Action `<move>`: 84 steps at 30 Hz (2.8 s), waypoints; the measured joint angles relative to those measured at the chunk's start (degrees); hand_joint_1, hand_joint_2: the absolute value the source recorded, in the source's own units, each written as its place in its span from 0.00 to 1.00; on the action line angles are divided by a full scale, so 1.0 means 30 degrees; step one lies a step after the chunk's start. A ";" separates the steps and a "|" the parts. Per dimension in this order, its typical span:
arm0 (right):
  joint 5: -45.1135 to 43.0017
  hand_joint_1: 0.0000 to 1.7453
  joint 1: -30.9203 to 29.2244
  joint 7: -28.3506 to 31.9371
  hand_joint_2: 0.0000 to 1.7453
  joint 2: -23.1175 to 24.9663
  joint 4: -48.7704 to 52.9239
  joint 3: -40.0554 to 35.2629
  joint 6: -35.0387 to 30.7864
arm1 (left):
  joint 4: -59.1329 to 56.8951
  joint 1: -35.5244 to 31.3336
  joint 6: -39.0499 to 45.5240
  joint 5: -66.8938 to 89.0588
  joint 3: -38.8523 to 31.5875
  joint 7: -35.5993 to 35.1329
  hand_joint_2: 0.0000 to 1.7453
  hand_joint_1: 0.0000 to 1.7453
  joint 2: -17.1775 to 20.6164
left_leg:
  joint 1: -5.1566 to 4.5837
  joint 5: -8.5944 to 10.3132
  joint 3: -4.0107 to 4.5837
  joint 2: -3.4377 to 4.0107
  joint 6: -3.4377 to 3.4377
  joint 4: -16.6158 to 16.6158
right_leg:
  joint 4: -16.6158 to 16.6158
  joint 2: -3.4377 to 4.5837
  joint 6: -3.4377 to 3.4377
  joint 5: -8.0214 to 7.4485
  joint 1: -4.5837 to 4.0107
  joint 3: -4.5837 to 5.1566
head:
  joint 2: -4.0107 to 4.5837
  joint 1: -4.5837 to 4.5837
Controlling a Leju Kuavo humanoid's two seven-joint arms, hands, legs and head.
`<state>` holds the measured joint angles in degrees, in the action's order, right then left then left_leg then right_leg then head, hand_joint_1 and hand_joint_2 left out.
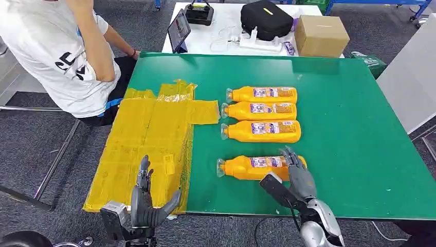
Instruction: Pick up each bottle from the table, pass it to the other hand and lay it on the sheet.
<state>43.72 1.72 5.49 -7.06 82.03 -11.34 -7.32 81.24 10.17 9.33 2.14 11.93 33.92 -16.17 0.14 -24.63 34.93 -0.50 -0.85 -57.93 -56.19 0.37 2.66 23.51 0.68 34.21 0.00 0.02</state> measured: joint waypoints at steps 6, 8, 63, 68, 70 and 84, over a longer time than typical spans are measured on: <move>0.0620 0.00 -0.0894 -0.0255 1.00 -0.0102 -0.0949 -0.0423 0.0029 | -0.0233 -0.0179 -0.0168 -0.0007 -0.0087 -0.0095 1.00 0.00 -0.0044 | -0.0001 0.0002 -0.0015 0.0013 -0.0002 0.0000 | -0.0001 0.0002 -0.0002 -0.0009 0.0001 -0.0014 | 0.0000 0.0000; 0.1019 0.00 -0.1429 -0.0313 1.00 -0.0116 -0.1435 -0.0728 -0.0037 | -0.0349 -0.0263 -0.0226 -0.0007 -0.0087 -0.0117 1.00 0.00 -0.0044 | -0.0001 0.0008 -0.0019 0.0012 -0.0005 0.0000 | -0.0001 0.0002 0.0000 -0.0015 0.0001 -0.0014 | 0.0000 -0.0007; -0.6419 1.00 -0.4544 -0.2010 1.00 -0.7846 -0.2725 -0.5122 0.6220 | -0.3665 -0.1904 -0.1195 -0.1421 -0.0204 0.0153 1.00 0.00 -0.0197 | -0.0021 -0.0091 -0.0317 -0.0088 -0.0144 -0.0009 | 0.0138 -0.0013 0.0162 0.0057 0.0020 -0.0421 | 0.0000 -0.0007; -0.6273 1.00 -0.4191 -0.1821 1.00 -0.7446 -0.2340 -0.5100 0.5770 | -0.3665 -0.1903 -0.1195 -0.1472 -0.0218 0.0153 1.00 0.00 -0.0197 | -0.0019 -0.0093 -0.0321 0.0007 -0.0140 -0.0007 | 0.0138 0.0008 0.0154 0.0051 0.0017 -0.0389 | 0.0000 -0.0007; -0.6273 1.00 -0.4140 -0.1814 1.00 -0.7381 -0.2289 -0.5093 0.5770 | -0.3665 -0.1903 -0.1195 -0.1472 -0.0226 0.0153 1.00 0.00 -0.0197 | -0.0019 -0.0093 -0.0321 0.0006 -0.0140 -0.0007 | 0.0138 0.0008 0.0154 0.0051 0.0017 -0.0390 | 0.0000 0.0000; -0.0844 1.00 -0.2728 0.8599 1.00 0.0585 0.1647 -0.2674 -1.0254 | -0.1886 -0.2274 -0.3871 -0.4140 0.1274 -0.1823 1.00 0.00 0.0175 | 0.0026 -0.0037 -0.0103 0.0002 -0.0063 -0.0002 | 0.0049 0.0047 0.0078 0.0030 -0.0019 -0.0142 | 0.0000 -0.0007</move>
<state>41.18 -6.46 31.28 -5.31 86.97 -19.36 -38.08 75.58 3.35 -2.28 -10.28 15.76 28.45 -15.65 0.22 -24.74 34.62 -0.50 -1.04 -57.94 -56.04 0.51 2.89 23.60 0.62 33.79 0.00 0.00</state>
